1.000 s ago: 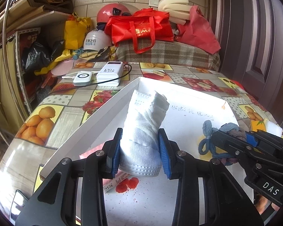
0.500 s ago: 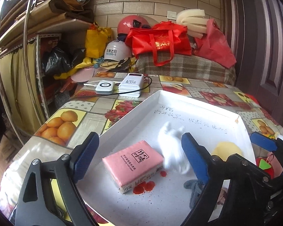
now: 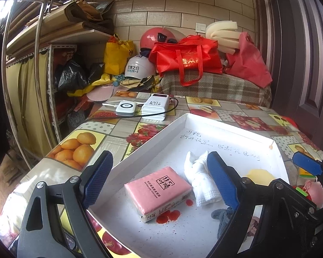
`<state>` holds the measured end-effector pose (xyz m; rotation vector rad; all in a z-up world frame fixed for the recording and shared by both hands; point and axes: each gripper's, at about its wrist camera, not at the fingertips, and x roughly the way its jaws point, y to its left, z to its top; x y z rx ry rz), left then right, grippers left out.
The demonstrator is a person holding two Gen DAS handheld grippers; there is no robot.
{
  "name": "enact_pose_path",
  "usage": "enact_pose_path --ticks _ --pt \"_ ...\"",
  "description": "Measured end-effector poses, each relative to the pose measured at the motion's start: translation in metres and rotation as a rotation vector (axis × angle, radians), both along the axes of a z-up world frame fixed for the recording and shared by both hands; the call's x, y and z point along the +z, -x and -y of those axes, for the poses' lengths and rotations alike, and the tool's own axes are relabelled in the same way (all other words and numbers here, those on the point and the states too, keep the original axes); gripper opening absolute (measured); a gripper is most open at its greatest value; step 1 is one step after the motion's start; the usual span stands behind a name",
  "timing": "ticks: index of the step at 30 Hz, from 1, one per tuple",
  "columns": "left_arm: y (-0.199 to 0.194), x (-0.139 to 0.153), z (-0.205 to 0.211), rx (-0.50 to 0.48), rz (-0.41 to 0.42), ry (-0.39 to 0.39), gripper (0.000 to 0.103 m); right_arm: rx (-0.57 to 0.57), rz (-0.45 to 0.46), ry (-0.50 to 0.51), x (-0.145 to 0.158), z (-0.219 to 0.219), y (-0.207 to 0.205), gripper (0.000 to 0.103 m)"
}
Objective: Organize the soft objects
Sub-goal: 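Lower and release the sock into the tray with left tool while right tool releases hair tie, then withdraw both open tools from the tray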
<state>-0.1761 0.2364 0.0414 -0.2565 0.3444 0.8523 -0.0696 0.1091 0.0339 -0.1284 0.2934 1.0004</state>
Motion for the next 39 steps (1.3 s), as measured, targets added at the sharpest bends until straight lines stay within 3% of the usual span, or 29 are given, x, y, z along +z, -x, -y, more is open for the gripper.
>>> enact_pose_path --ticks 29,39 --pt "0.001 0.0 -0.001 -0.002 0.003 -0.006 0.09 0.007 -0.017 -0.055 -0.001 0.01 -0.002 0.103" --pt "0.004 0.006 0.026 -0.024 0.019 -0.101 0.09 -0.007 -0.026 -0.125 0.003 0.036 0.0 0.103"
